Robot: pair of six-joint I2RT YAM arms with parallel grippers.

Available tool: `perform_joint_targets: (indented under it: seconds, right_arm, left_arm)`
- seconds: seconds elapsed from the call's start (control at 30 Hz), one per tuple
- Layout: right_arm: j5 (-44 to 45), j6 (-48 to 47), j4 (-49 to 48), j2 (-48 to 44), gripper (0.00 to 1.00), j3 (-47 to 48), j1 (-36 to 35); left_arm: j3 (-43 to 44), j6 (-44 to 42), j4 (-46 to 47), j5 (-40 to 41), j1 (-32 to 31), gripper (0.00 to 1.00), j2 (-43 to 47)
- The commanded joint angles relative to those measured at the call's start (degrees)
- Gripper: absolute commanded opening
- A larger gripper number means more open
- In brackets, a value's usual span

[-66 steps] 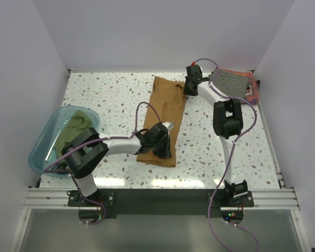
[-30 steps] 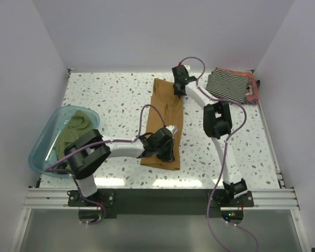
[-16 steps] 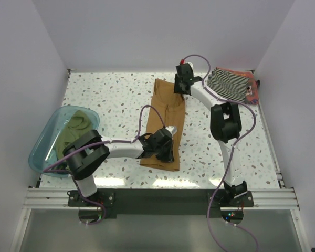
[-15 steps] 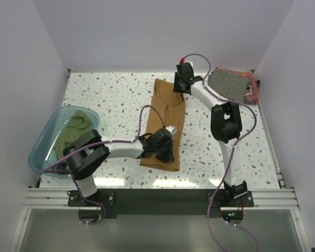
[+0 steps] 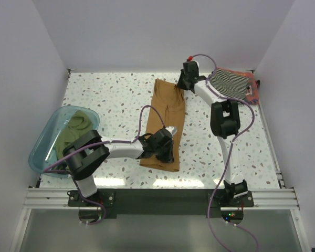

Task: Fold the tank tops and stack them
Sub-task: Fold the tank top

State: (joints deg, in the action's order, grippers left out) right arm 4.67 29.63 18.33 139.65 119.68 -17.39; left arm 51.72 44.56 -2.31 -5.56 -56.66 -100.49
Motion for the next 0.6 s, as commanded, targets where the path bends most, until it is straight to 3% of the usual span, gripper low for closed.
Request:
perform_joint_targets:
  seconds: [0.0,0.17,0.57]
  right_arm:
    - [-2.64,3.76,-2.94,2.11,0.21,3.72,0.51]
    - [-4.58,6.84,-6.37,3.95,0.22,3.19,1.04]
    - [-1.33,6.94,-4.36,8.53,0.25,7.50,1.48]
  left_arm:
    - [-1.01,-0.34,-3.93,0.29,-0.38,0.00,0.47]
    - [-0.66,-0.44,-4.02,0.29,-0.38,0.00,0.20]
    - [-2.24,0.27,-2.79,-1.03,-0.46,0.00,0.12]
